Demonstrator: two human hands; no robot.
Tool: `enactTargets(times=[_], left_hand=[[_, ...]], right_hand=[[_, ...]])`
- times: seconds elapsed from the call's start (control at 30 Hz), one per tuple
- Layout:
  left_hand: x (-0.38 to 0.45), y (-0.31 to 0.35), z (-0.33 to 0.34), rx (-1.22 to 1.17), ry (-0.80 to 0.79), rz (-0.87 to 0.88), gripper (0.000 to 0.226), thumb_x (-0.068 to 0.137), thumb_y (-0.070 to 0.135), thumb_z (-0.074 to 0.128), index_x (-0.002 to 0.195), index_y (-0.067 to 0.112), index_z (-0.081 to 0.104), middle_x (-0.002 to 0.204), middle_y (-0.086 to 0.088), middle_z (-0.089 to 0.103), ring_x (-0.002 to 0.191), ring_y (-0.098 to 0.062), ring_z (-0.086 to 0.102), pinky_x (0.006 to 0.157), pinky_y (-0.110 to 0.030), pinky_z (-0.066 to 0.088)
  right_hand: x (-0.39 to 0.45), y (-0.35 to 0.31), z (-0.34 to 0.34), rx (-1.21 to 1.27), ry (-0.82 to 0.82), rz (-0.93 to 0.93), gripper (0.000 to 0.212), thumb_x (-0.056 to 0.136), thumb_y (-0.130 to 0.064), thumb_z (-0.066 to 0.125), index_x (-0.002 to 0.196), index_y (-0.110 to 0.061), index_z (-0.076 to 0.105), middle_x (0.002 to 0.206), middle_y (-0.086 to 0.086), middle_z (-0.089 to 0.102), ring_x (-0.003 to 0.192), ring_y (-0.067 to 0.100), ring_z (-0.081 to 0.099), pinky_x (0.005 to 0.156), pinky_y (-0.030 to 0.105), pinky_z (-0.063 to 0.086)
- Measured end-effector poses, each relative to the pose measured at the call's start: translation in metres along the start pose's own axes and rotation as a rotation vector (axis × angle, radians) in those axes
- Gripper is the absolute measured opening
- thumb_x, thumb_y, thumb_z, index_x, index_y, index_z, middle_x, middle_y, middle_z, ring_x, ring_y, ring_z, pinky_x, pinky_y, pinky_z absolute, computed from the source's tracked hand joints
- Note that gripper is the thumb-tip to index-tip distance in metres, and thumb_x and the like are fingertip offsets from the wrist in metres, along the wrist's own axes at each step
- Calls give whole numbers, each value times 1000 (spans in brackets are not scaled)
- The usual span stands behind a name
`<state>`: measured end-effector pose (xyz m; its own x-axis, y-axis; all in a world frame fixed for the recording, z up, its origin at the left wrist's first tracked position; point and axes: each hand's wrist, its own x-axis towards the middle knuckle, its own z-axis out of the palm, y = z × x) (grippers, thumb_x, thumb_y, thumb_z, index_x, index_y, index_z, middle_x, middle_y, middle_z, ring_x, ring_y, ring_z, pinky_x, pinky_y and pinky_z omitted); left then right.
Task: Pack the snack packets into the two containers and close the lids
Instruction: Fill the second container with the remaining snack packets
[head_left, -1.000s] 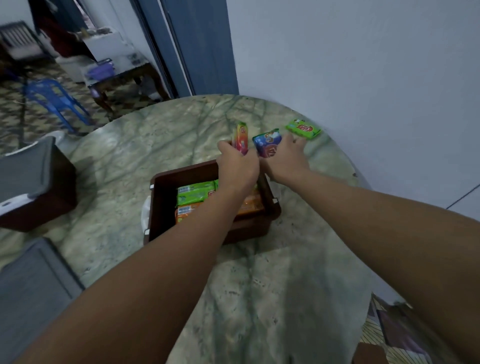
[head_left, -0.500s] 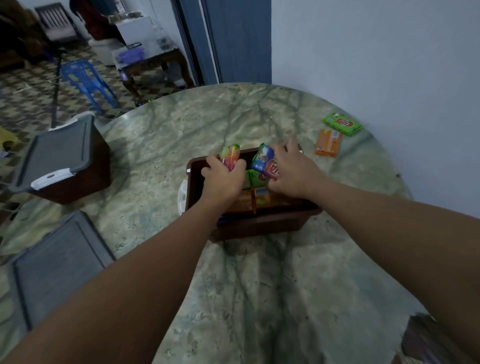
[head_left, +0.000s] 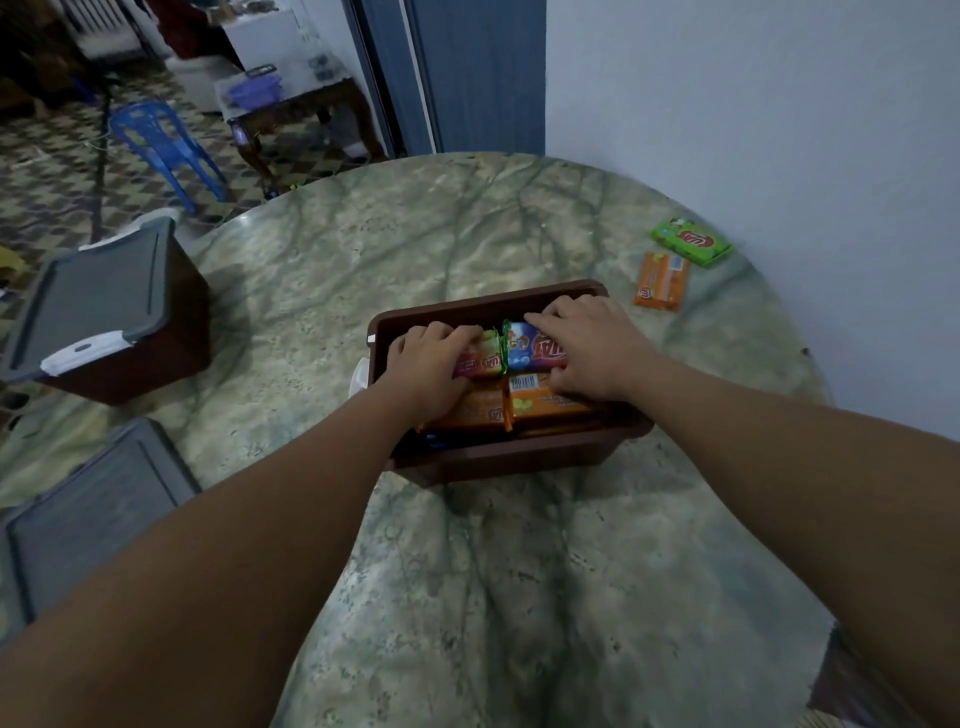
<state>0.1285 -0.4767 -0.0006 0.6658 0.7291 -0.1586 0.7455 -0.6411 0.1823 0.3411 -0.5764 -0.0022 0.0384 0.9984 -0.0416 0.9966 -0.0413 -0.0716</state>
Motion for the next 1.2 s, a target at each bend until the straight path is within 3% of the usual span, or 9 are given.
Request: enactTargets(times=[0.17,0.27,0.57,0.77,0.9,1.0,1.1,1.2], left_hand=[[-1,0,-3,-86,22,33,55,94,29,68,146,33,50,143,1,42,130,-21,35,114,-41,35],[-2,-2,-2,-104,35,34,50,93,34,70,141,33,57,142,3,45,131,-20,37,112,-39,36],[6,8,12,-51,150,25,38,100,26,61,138,27,62,127,1,47,119,-22,40,108,-38,40],[4,10,13,-58,156,11,39,101,26,58,141,27,60,131,-2,47,120,-24,40,109,-37,39],[-4,11,-2,-90,93,-14,46,99,36,60,144,30,54,133,-4,47,121,-23,46,104,-38,45],[-19,3,-8,-87,297,-104,50,97,43,59,142,25,50,132,-6,49,123,-25,45,99,-40,47],[-30,-12,-9,104,458,-260,49,93,43,60,132,16,48,125,-13,50,115,-31,43,93,-40,41],[-36,-20,-1,21,341,-501,59,91,42,65,132,8,40,130,-21,44,121,-39,42,94,-46,43]], right_hand=[[1,2,1,-14,-15,-20,78,88,-51,62,158,-33,31,153,-3,41,136,23,37,118,42,22],[0,3,2,-4,0,-33,70,89,-52,60,154,-40,37,152,-3,40,136,24,36,117,43,22],[3,5,6,4,32,-50,47,103,-37,45,148,-50,44,147,-4,45,127,24,40,111,42,25],[2,5,8,49,69,-36,44,100,-41,51,143,-46,52,139,-4,50,124,24,43,110,43,29],[-4,4,10,206,263,79,48,93,-41,61,140,-31,58,126,3,51,117,23,42,104,43,39],[-7,4,9,200,364,249,51,90,-35,64,138,-25,52,124,10,45,114,29,41,100,42,41],[-8,1,7,199,363,413,56,89,-29,67,138,-18,45,130,16,41,118,34,43,98,42,44],[-9,1,5,347,238,595,59,94,-24,63,145,-15,34,145,22,36,120,40,51,90,43,47]])
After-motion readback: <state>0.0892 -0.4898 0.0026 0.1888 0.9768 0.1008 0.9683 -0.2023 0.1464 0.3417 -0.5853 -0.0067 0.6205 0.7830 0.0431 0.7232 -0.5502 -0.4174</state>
